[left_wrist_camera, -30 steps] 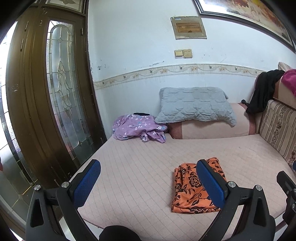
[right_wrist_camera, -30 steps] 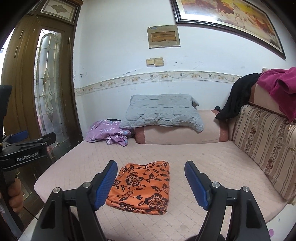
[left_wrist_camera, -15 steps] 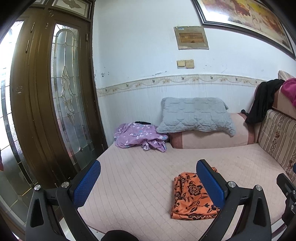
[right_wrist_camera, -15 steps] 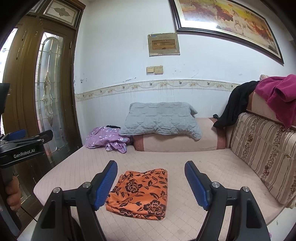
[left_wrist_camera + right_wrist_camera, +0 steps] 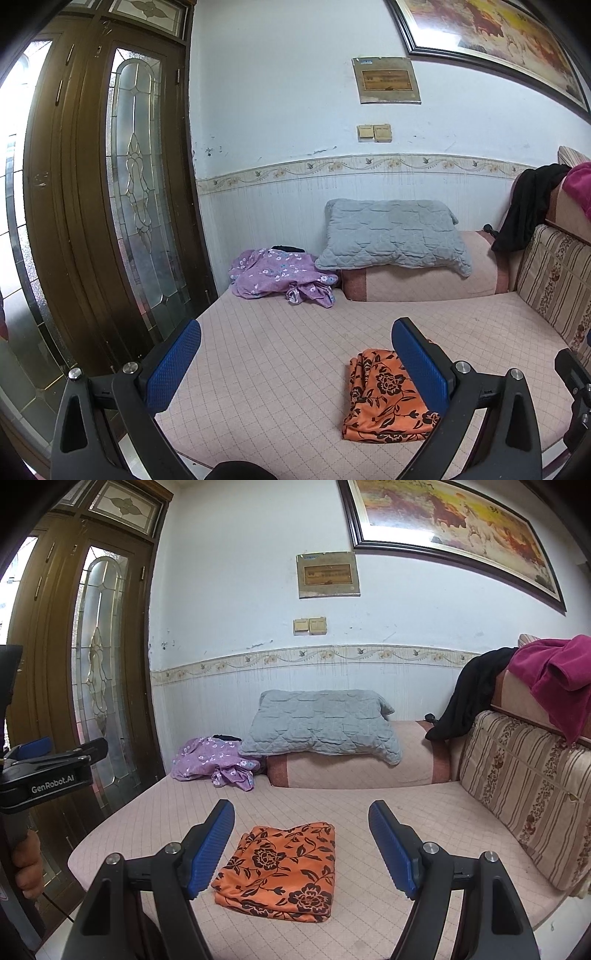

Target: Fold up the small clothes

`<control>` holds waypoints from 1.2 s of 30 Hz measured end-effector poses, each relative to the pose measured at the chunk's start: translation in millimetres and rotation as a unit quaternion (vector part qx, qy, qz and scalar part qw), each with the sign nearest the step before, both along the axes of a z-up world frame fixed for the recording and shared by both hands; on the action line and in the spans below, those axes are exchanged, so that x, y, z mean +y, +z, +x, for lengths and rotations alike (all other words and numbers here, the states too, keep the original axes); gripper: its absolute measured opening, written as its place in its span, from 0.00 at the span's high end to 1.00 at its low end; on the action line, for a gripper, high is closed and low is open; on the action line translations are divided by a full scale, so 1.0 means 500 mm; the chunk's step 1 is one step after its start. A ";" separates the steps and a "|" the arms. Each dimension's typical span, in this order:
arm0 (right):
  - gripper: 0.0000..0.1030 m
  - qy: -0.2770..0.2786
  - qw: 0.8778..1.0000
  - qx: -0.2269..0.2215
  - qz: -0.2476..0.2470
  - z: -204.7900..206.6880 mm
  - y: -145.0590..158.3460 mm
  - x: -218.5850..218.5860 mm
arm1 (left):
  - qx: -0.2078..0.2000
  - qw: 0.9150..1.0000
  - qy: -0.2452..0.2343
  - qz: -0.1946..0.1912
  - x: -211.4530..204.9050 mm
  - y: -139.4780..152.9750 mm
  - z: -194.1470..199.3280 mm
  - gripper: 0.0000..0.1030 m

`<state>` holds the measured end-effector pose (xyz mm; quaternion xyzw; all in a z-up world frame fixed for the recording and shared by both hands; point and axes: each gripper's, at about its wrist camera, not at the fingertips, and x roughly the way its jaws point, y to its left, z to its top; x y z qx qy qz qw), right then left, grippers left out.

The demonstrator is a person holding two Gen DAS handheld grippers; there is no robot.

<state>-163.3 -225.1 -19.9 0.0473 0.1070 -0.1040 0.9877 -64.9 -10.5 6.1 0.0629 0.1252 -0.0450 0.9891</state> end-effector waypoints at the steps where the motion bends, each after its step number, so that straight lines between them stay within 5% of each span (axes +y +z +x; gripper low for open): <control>1: 0.24 0.000 1.000 -0.001 0.000 -0.001 0.001 0.001 | -0.001 1.000 0.001 -0.001 0.001 0.000 -0.001 0.00; 36: 0.24 0.016 1.000 0.015 0.011 0.052 -0.006 0.040 | 0.011 1.000 0.024 -0.003 0.044 -0.024 0.038 0.00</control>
